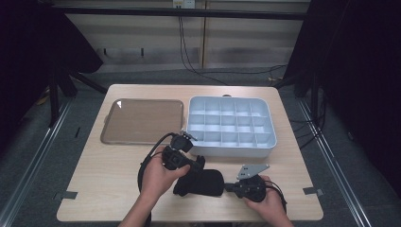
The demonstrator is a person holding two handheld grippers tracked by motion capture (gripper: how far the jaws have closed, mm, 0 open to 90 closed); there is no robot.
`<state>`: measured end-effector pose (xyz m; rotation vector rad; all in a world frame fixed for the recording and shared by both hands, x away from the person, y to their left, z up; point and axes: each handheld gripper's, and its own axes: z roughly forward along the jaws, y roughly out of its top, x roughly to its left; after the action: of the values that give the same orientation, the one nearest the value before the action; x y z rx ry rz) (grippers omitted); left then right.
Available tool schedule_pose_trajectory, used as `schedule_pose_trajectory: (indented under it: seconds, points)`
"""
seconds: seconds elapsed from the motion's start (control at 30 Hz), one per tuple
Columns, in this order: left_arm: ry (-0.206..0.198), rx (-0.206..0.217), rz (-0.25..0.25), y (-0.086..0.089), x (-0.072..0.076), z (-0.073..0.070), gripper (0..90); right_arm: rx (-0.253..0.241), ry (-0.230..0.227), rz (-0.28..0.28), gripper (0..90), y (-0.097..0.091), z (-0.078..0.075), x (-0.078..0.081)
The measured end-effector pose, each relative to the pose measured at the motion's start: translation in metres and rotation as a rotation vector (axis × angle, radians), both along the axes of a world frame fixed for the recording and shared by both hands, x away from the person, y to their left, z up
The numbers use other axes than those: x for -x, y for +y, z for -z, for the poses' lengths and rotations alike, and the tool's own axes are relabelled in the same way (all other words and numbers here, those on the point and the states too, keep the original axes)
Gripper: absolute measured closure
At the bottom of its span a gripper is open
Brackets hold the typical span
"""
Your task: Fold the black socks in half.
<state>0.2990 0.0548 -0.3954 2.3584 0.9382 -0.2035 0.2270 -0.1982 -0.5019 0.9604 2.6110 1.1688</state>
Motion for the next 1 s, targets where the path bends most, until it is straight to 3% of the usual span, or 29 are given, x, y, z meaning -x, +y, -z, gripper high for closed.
schedule_pose_trajectory:
  seconds: [1.0]
  points:
    - [0.036, -0.042, 0.042, -0.022, -0.001, 0.021, 82.9, -0.003, 0.001, 0.001, 90.0, 0.002, 0.0, -0.001]
